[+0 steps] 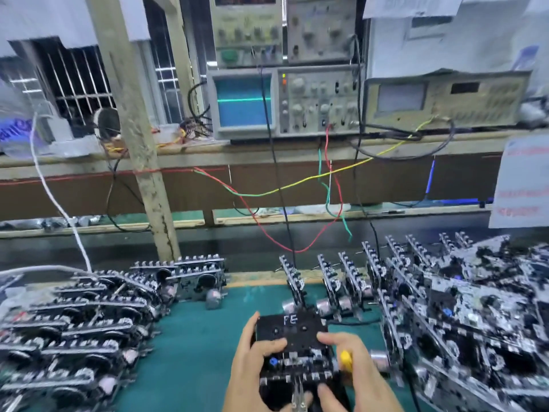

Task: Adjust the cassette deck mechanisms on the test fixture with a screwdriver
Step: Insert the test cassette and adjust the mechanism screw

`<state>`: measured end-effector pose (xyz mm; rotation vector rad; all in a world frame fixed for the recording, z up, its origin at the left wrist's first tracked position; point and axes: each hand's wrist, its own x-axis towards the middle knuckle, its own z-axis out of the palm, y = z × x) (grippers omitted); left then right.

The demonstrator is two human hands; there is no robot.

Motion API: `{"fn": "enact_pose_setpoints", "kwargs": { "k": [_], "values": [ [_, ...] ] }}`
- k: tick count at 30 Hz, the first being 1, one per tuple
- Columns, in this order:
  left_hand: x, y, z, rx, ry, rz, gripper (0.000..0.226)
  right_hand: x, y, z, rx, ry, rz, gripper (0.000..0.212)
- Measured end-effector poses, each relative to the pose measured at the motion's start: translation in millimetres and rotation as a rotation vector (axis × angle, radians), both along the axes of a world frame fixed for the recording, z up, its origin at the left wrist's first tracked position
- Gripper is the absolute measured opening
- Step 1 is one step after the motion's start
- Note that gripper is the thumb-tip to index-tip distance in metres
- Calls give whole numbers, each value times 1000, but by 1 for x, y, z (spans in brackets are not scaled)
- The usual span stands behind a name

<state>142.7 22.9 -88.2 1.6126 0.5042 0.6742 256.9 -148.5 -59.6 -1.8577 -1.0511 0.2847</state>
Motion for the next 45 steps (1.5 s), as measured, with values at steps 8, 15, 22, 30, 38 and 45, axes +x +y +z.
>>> {"fn": "enact_pose_setpoints", "kwargs": {
  "k": [8, 15, 22, 30, 38, 45],
  "values": [
    [-4, -18, -7, 518, -39, 113, 65, -7, -8, 2, -25, -77, -5, 61],
    [-11, -28, 1, 452, -68, 106, 73, -13, -12, 4, 27, -83, -31, 53],
    [-13, -29, 4, 470, -33, 93, 70, -16, -14, 6, 48, -77, -36, 52],
    [-13, -28, 4, 477, -13, 77, 73, -16, -14, 6, 28, -70, -46, 51],
    [-13, -28, 2, 465, 6, 88, 77, -13, -13, 4, 26, -75, -42, 49],
    [-11, -26, 0, 479, -17, 84, 77, -12, -12, 4, 29, -79, -39, 48]
  ]
}}
